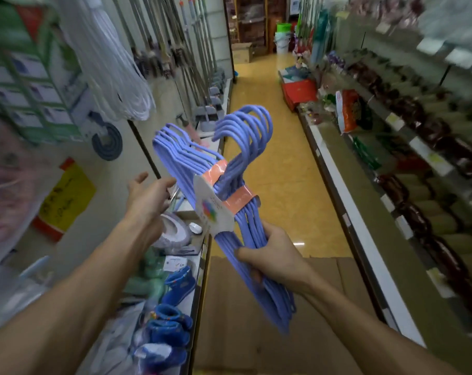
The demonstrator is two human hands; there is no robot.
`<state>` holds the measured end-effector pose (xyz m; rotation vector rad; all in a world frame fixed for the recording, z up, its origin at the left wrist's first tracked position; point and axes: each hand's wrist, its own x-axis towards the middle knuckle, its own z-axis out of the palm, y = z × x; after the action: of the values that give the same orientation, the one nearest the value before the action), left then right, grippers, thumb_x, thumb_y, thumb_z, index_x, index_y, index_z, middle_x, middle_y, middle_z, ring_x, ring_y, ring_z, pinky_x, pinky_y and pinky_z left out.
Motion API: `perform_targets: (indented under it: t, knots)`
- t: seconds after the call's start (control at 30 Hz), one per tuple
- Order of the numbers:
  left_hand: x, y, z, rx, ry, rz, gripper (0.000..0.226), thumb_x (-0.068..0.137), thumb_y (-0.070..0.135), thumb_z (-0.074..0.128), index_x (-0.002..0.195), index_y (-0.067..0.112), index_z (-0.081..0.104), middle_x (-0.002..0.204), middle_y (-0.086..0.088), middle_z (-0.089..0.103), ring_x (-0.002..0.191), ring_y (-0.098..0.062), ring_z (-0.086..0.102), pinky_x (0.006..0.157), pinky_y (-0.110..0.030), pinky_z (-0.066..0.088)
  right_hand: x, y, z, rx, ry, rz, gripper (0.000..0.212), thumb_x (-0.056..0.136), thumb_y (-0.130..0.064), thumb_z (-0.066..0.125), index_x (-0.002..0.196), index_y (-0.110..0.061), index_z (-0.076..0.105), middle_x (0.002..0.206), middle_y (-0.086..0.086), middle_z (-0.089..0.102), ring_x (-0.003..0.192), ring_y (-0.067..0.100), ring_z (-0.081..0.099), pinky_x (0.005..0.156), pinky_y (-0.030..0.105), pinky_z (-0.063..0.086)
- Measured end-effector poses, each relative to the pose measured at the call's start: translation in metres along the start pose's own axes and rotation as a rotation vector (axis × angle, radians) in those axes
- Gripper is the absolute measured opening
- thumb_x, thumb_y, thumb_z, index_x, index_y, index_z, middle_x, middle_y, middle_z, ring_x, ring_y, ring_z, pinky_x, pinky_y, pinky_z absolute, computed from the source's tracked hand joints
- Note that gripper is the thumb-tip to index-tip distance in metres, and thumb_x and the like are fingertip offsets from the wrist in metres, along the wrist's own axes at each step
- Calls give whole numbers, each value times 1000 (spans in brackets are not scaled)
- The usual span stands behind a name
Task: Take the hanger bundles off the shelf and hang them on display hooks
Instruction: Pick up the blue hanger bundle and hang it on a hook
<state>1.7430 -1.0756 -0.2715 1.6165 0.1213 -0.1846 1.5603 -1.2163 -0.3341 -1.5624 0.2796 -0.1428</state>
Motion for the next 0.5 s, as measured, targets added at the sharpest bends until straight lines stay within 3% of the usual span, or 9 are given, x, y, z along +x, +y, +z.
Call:
perform_targets:
  t: [0.07,0.13,0.27,0.3,0.37,0.43,0.5]
  knots:
    - [-21,31,-10,-78,-91,6,59,92,9,63,145,18,38,103,-9,63,89,-20,59,76,-32,47,-16,-34,-4,19,-56,0,26,83,5,67,82,-12,48,46,-1,51,34,19,47,39,27,42]
    - [-41,59,-19,-159,-166,13,50,94,8,58,141,16,46,115,-11,67,96,-25,62,78,-35,49,-31,-67,-7,42,-111,3,28,82,4,69,80,-10,46,48,7,51,34,22,46,42,30,42]
    - [-79,111,-39,-422,-179,-77,29,98,16,55,126,7,58,117,-13,61,104,-28,61,76,-36,54,-52,-123,-12,88,-234,-16,27,73,-4,71,79,-10,46,53,14,46,32,23,43,41,29,41]
    - [-91,125,-44,-490,-197,-118,19,99,20,56,111,6,61,109,-11,61,101,-26,61,76,-35,54,-55,-136,-12,98,-270,-27,24,73,-4,71,78,-11,49,53,14,45,31,23,43,40,29,41]
    - [-113,151,-55,-594,-210,-157,21,100,23,55,84,9,57,86,-4,58,85,-19,60,66,-31,57,-62,-162,-9,111,-336,-55,21,75,-1,68,74,-17,55,54,13,45,31,21,43,37,27,41]
    - [-129,172,-70,-649,-188,-127,26,101,23,52,76,13,53,72,1,51,67,-13,54,50,-23,54,-71,-186,-7,88,-378,-98,18,76,-1,65,75,-12,50,53,11,47,32,19,44,37,26,40]
    - [-145,190,-86,-659,-188,-72,31,102,25,47,74,15,48,66,2,47,55,-14,50,52,-25,51,-81,-207,-3,48,-362,-156,21,74,-5,64,74,-10,44,52,6,48,37,19,43,41,26,39]
